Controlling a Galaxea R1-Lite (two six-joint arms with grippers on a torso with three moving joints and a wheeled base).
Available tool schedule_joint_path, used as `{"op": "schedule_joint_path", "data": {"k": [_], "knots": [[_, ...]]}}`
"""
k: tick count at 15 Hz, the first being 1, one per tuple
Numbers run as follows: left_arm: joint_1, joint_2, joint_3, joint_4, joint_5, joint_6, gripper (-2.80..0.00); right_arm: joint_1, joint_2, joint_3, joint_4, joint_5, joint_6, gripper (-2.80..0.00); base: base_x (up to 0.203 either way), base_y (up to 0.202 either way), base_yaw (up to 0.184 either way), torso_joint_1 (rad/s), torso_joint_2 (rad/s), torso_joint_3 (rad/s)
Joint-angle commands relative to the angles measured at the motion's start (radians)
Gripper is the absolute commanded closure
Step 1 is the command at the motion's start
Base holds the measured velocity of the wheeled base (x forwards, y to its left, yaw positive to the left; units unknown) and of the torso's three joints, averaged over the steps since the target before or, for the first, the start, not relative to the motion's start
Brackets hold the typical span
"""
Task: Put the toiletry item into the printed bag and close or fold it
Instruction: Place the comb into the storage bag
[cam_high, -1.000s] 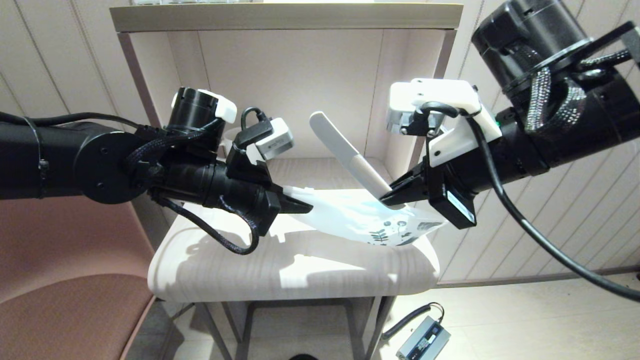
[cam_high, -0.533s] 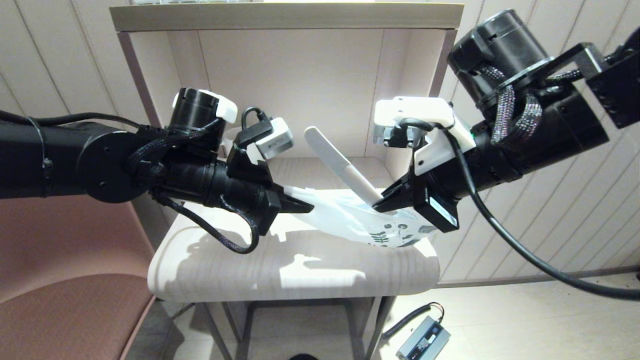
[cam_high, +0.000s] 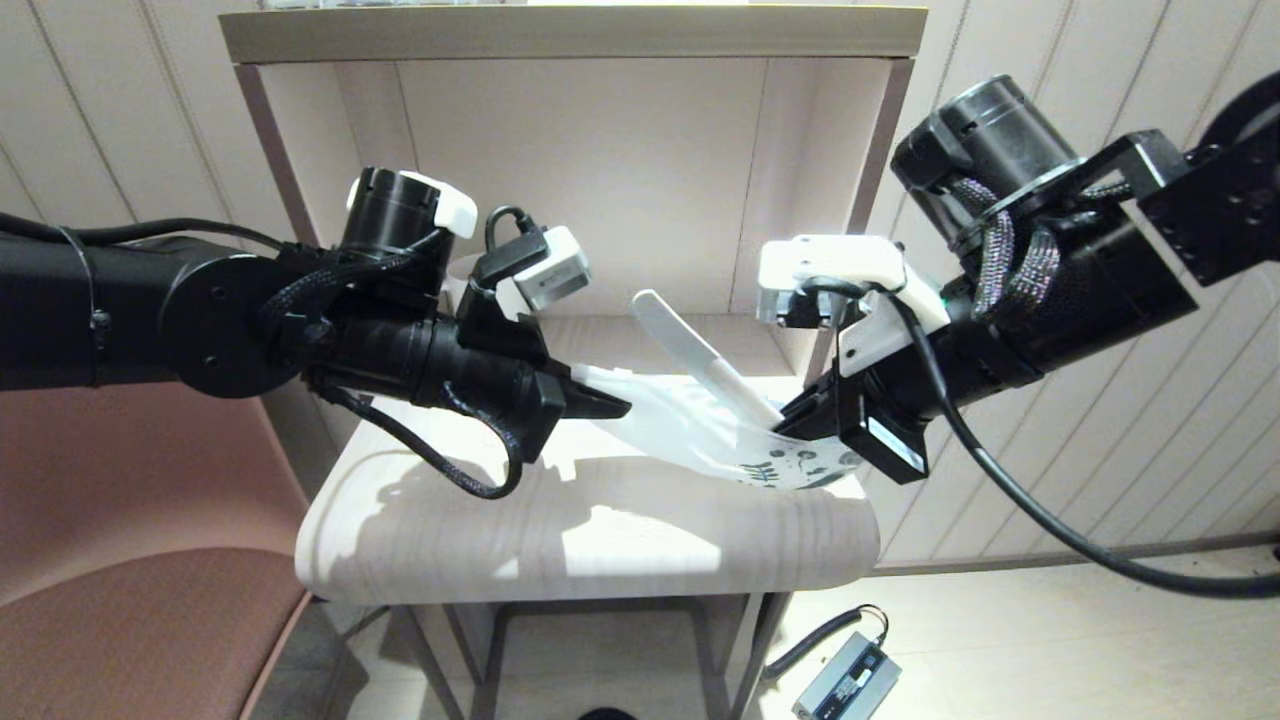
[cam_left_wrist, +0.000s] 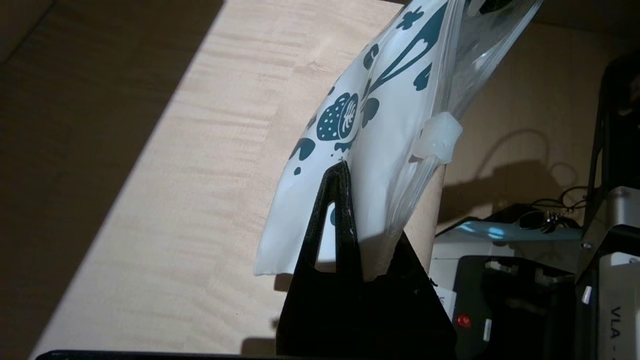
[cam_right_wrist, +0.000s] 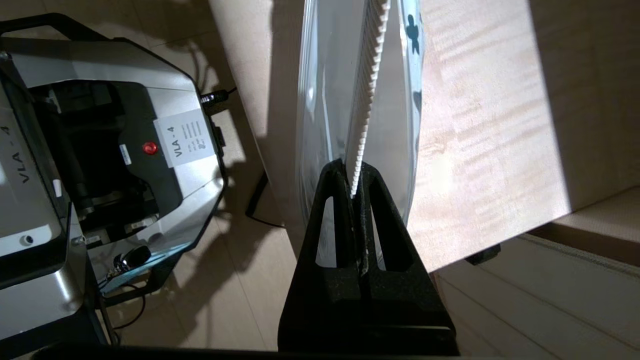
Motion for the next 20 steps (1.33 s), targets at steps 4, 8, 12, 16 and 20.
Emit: {"op": "schedule_joint_path", "data": {"k": [4, 8, 12, 16, 20], "knots": [[0.001, -0.001, -0.004, 0.001, -0.002, 0.003, 0.0, -0.033, -0.01, 0.023, 0.007, -0.004, -0.058, 0.0, 0.0, 0.0, 0.0, 0.0, 0.0, 0.0], [0.001, 0.007, -0.017, 0.005, -0.002, 0.003, 0.0, -0.051, -0.028, 0.064, 0.015, -0.01, -0.087, 0.0, 0.0, 0.0, 0.0, 0.0, 0.0, 0.0], [0.0, 0.021, -0.022, 0.007, -0.003, 0.003, 0.0, -0.054, -0.028, 0.062, 0.014, -0.016, -0.106, 0.0, 0.0, 0.0, 0.0, 0.0, 0.0, 0.0], [0.0, 0.027, -0.029, 0.006, -0.003, -0.002, 0.0, -0.054, -0.028, 0.079, 0.014, -0.073, -0.141, 0.0, 0.0, 0.0, 0.0, 0.0, 0.0, 0.0], [0.0, 0.033, -0.036, 0.007, -0.004, -0.005, 0.0, -0.053, -0.028, 0.089, 0.015, -0.076, -0.144, 0.0, 0.0, 0.0, 0.0, 0.0, 0.0, 0.0]]}}
